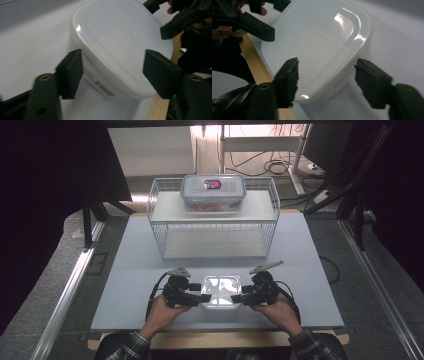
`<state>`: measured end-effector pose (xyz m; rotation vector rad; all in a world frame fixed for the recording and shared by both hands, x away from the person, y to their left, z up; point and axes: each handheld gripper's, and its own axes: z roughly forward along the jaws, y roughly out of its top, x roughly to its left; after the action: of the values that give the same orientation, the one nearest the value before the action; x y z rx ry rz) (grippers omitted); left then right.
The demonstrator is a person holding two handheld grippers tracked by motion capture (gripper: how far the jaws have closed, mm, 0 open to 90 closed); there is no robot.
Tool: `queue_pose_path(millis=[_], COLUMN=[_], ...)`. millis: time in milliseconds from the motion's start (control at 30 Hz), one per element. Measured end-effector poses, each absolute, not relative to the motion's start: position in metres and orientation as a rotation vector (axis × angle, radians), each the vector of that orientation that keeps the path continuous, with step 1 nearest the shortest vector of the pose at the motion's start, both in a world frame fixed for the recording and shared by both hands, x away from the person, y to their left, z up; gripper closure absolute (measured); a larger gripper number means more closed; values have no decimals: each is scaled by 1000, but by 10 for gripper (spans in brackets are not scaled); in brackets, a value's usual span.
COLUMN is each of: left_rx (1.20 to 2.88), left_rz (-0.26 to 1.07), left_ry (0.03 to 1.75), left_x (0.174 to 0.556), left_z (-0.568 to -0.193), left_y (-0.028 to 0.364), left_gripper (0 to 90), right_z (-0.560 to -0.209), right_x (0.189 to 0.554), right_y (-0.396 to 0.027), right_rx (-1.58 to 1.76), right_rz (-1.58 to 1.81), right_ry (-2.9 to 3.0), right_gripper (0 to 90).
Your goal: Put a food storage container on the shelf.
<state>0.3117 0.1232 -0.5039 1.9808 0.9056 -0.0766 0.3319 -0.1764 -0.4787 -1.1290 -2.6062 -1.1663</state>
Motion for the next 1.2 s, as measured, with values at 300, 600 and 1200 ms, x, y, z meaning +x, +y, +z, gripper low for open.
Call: queue_pose_path(millis=[300,600,1200], left_rx=[1880,1820,1790], left_rz=[27,42,162], left_ry=[997,1078,1083], left_x=[301,301,304], left_z=[-494,-494,-475], left_y=[130,131,133], left_gripper=[694,735,781], right_z=[-468,-471,-454], right_x=[325,325,328], right_y=[-187,-180,-171], right_rx=[-1256,-1323,-1301], right_rz=[-1250,-1336,-1483], right_ry=[-2497,-2532,-2630], right_gripper=[747,746,781])
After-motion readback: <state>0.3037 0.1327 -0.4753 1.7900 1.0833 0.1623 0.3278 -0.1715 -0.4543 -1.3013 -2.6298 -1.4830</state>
